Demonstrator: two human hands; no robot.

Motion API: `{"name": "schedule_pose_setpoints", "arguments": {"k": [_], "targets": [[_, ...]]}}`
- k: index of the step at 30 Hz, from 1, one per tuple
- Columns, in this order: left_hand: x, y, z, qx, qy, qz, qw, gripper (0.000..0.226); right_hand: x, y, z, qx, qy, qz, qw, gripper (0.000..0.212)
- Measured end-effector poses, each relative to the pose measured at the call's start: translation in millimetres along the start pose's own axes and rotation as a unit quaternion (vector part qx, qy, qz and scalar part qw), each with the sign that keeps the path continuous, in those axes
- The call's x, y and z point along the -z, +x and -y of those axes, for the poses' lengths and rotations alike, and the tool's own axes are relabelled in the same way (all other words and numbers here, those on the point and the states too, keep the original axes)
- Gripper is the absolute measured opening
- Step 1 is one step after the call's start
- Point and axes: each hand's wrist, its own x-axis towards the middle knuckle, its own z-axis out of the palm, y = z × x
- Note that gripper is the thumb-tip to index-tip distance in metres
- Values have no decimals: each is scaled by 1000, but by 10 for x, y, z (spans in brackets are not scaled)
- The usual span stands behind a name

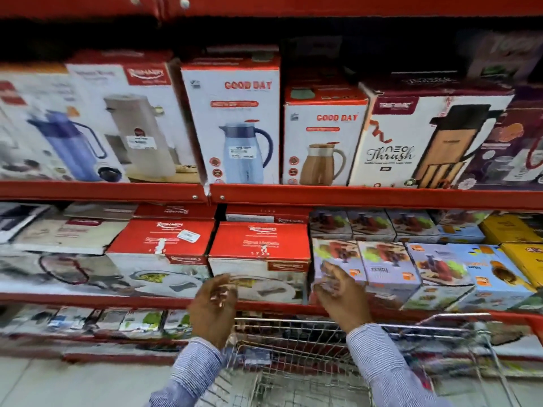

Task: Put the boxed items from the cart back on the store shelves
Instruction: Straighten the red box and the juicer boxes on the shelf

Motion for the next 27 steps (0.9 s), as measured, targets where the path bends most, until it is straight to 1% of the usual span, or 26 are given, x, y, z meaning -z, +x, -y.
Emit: {"name": "schedule_pose_setpoints", "arguments": {"k": [2, 4, 5, 7, 10, 14, 17, 27], "targets": [[116, 126, 138, 69, -16, 1, 998, 21, -130, -27, 62, -25, 26, 18, 999, 59], [142, 213, 185, 118, -11, 41, 992, 25, -228, -21, 73, -46, 54, 34, 997, 56], [138, 244, 196, 127, 4, 55, 990, 28, -269, -11, 71, -57, 70, 37, 995, 55], [117, 280, 217, 123, 43, 70, 989, 39, -329, 11, 71, -77, 92, 41, 992, 55], [122, 290, 196, 123, 56, 89, 987, 53, -348, 49, 47, -95, 80, 40, 991, 54], [181, 294, 220, 68, 94, 114, 987, 54, -366, 87, -47, -112, 64, 46, 991, 65], [213, 287, 240, 69, 81, 136, 985, 60, -390, 82, -56, -119, 79, 40, 989, 67], [249, 319, 221, 46, 106, 170, 979, 65, -429, 101, -128, -125, 113, 11, 986, 71]]}}
